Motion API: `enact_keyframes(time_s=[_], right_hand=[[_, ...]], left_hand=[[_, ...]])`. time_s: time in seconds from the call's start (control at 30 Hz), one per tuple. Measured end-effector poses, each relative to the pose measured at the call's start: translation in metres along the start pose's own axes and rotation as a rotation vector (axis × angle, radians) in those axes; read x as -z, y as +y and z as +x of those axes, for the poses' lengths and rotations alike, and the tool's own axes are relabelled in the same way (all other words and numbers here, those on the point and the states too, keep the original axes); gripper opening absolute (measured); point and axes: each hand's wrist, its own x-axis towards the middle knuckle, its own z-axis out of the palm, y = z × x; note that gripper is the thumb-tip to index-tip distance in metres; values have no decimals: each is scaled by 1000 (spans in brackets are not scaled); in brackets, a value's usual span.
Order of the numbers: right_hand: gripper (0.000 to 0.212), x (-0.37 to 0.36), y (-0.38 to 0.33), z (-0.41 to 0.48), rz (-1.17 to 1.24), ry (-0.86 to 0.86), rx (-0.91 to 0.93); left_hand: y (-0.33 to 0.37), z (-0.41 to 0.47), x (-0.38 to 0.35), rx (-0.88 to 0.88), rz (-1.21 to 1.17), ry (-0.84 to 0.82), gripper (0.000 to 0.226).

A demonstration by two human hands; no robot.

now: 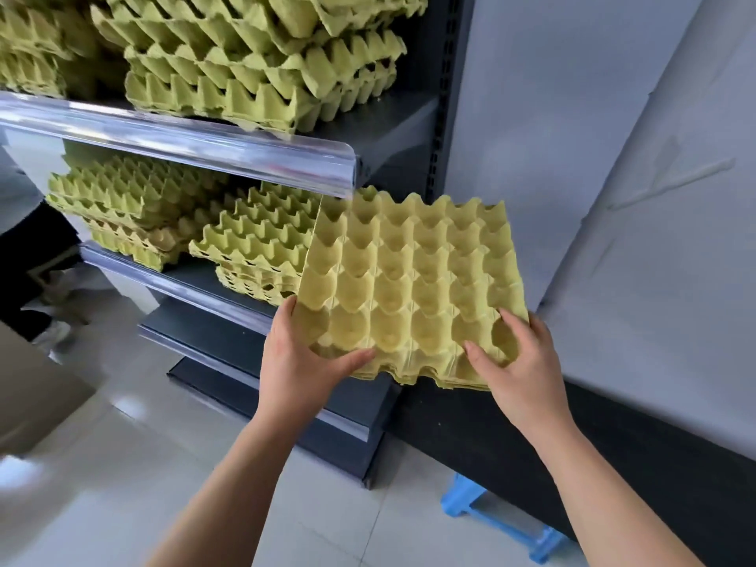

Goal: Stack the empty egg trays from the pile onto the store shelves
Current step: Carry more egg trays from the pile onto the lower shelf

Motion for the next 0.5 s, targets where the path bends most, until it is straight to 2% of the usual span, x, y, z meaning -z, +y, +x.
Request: enact_keyframes(time_s=[0.3, 0.5], right_hand=[[68, -86, -66, 9, -12, -35, 82], [79, -127, -84, 38, 14, -97, 119]], left_hand=[[-37, 60, 80, 2, 23, 42, 125], [-59, 111, 101, -7, -13, 74, 125]])
